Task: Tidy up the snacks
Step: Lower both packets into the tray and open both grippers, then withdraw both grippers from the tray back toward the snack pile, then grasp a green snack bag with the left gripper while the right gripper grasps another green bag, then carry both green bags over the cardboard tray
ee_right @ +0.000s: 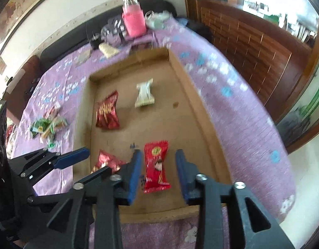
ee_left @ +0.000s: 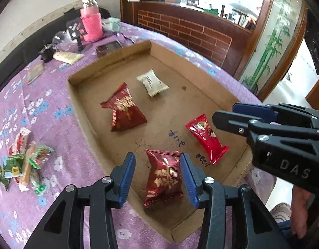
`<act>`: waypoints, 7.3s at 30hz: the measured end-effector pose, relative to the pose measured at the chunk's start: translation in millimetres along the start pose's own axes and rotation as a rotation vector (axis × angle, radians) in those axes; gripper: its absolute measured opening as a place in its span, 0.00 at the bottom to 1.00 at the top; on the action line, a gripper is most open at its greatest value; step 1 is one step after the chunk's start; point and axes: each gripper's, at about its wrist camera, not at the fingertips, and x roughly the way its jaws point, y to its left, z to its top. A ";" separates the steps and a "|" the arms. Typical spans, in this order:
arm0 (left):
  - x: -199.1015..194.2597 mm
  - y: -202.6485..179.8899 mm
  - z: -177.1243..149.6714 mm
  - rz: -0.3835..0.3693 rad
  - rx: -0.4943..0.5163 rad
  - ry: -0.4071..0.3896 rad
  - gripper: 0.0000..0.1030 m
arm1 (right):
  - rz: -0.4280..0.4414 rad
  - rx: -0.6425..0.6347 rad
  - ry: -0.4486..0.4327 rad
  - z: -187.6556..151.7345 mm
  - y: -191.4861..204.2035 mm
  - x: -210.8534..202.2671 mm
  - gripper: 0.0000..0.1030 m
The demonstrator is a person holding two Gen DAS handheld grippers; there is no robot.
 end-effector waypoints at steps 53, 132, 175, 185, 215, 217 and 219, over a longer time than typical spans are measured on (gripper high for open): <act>-7.3 370.4 -42.1 0.228 -0.633 0.108 0.50 | 0.133 -0.332 0.000 -31.3 139.7 -31.9 0.44; -83.4 235.3 -192.9 0.292 -0.494 0.044 0.40 | 0.392 -0.296 0.413 17.2 292.6 90.6 0.27; -92.8 211.9 -171.4 0.283 -0.494 0.009 0.37 | 0.315 -0.422 0.304 -65.0 231.9 52.6 0.27; -84.7 190.7 -151.8 0.245 -0.423 0.012 0.37 | 0.295 -0.348 0.257 -61.4 201.7 35.2 0.27; -38.5 57.3 3.3 0.060 -0.193 -0.042 0.37 | 0.180 -0.021 0.114 16.9 6.1 7.1 0.27; -26.5 43.8 15.1 0.045 -0.172 -0.033 0.37 | 0.172 -0.011 0.115 21.6 -2.6 11.5 0.27; -14.5 35.8 23.3 0.036 -0.163 -0.021 0.37 | 0.165 -0.005 0.117 26.4 -8.3 16.1 0.27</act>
